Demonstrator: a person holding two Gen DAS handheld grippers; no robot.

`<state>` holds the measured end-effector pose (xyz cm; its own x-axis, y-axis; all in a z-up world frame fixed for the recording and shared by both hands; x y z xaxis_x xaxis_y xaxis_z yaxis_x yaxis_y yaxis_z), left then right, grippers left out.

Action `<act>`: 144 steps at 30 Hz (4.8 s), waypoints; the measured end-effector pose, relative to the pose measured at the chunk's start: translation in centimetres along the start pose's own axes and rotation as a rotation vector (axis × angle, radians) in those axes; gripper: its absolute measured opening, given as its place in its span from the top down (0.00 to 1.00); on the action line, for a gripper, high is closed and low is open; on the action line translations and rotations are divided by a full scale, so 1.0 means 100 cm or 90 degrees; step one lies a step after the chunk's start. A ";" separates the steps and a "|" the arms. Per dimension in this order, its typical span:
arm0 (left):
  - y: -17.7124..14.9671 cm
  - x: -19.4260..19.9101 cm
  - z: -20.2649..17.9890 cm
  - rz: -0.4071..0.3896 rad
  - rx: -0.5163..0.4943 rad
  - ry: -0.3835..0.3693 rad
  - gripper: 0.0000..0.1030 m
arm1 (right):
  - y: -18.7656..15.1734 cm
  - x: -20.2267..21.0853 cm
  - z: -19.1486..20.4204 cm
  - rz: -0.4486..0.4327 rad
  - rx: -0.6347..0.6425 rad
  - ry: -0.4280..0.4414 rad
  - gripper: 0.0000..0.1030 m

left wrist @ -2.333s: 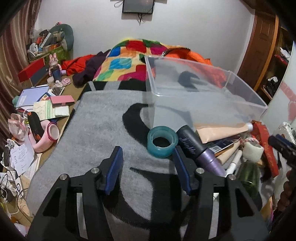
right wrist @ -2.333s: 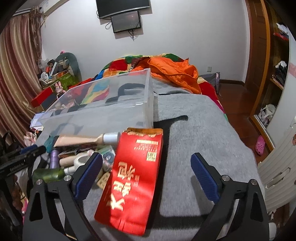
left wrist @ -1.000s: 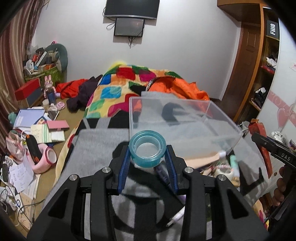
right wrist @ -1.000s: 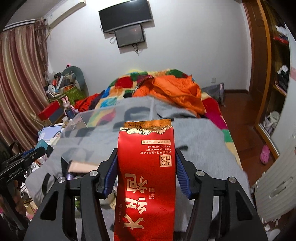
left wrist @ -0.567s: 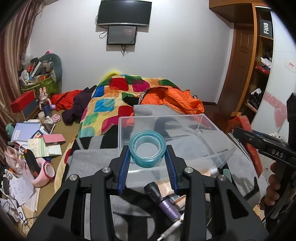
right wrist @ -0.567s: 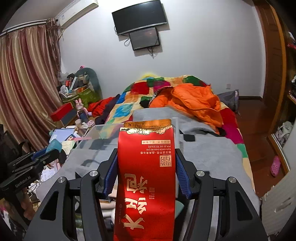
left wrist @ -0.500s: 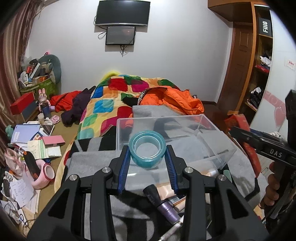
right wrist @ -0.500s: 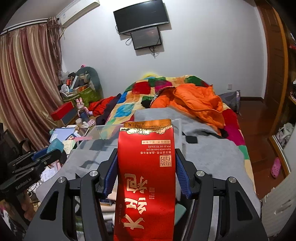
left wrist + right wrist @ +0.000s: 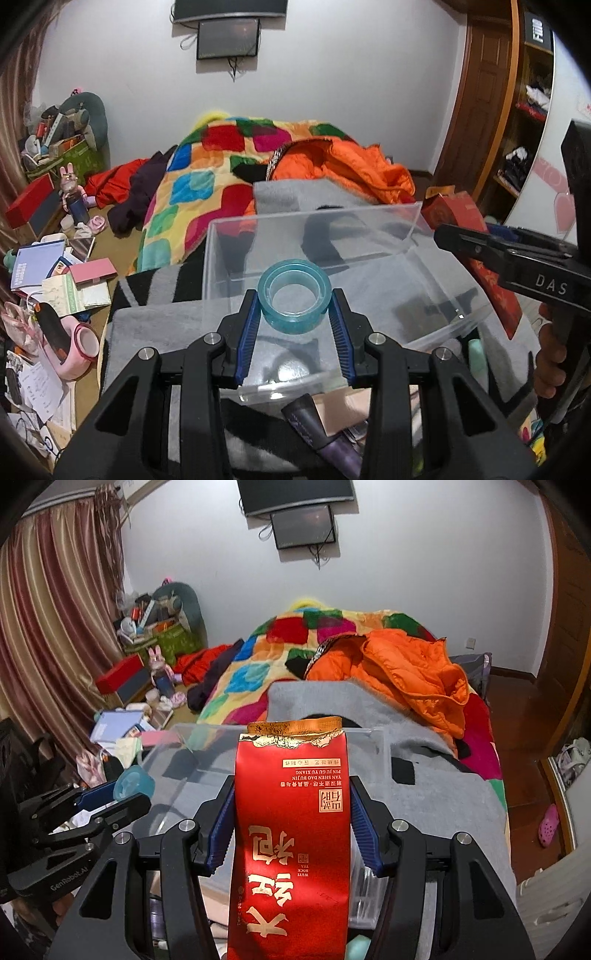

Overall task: Organize objects
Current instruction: 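Drop the teal tape into the clear box with the left tool while the right drops the red packet, then grasp the green glass bottle with the left tool while the right grasps the white tape roll, then place the green bottle in the box with the left tool while the right drops the white tape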

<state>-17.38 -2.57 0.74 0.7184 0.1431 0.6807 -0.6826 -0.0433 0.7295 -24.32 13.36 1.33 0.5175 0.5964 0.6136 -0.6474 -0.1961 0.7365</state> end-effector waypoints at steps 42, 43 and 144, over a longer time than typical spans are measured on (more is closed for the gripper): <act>0.004 -0.005 -0.007 0.031 -0.042 -0.002 0.42 | -0.009 -0.024 0.025 0.098 0.117 -0.035 0.45; 0.004 0.000 -0.007 0.023 -0.043 0.002 0.40 | -0.010 -0.018 0.026 0.089 0.117 -0.032 0.42; -0.063 0.120 -0.019 -0.108 -0.009 -0.051 0.60 | -0.082 0.093 0.035 -0.065 0.012 0.041 0.66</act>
<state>-4.70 1.27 4.13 0.8317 0.0686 0.5510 -0.5516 -0.0105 0.8340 -12.27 17.75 2.03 0.5432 0.6622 0.5161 -0.5823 -0.1458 0.7998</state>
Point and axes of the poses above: each gripper's, at about its wrist camera, not at the fingertips, and x roughly against the way its jaws point, z to its left, y to its top, the point moved 1 cm from there along -x, roughly the way its jaws point, and after that the axes turned 12 degrees about y, right-handed, at the moved point
